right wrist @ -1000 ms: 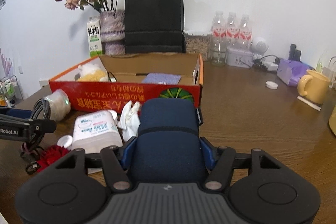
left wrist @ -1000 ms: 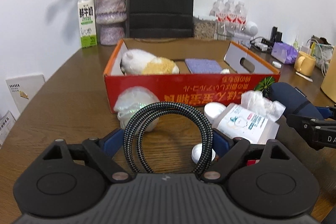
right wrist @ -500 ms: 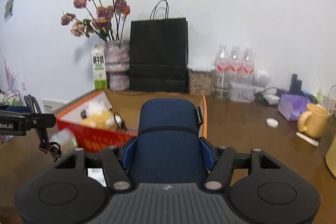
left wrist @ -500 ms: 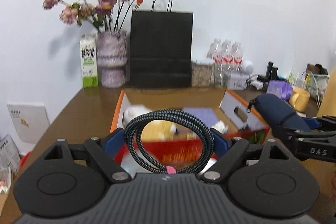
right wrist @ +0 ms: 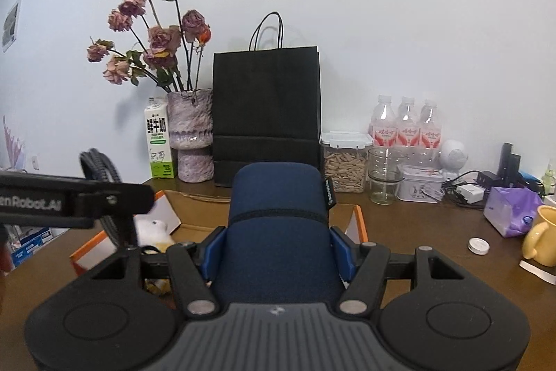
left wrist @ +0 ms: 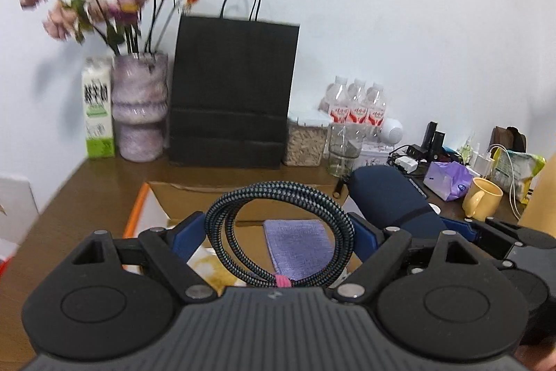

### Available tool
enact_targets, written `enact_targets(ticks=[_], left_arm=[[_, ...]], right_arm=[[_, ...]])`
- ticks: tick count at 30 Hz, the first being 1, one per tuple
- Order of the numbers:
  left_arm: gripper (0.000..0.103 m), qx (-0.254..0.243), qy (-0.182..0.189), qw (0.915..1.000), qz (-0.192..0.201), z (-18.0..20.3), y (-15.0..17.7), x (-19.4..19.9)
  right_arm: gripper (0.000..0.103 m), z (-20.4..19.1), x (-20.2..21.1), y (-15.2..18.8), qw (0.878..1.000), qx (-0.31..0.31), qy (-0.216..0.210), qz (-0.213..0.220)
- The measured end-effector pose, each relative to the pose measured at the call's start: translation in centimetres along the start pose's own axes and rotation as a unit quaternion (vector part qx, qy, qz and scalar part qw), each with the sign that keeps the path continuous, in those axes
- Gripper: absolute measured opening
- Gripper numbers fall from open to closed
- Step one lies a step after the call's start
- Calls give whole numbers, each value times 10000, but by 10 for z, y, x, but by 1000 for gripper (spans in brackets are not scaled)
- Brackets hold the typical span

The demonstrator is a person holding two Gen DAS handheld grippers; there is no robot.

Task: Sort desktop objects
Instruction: 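Carry the braided cable and navy case into the box and open both grippers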

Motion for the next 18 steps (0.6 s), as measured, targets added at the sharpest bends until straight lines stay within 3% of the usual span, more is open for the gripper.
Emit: enact_targets(ticks=[11,18], left_arm=[[87,412,-188,9961,-753,-25,14,-80],[87,151,-325,9979,-539,-17,19,-82]], right_arm=[[61,9,-81,8,9991,-90,-30,-409],[61,10,-104,29,9969,-57,-159,-767]])
Point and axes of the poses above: each gripper's, at about its wrist camera, not at the fingertips, and x roughly against the way its jaws point, z to its right, y to its underside, the point moved 2 cm from there along -x, roughly the way its jaws point, and after that the axes turned 6 degrees about x, right-handed, at the moved point
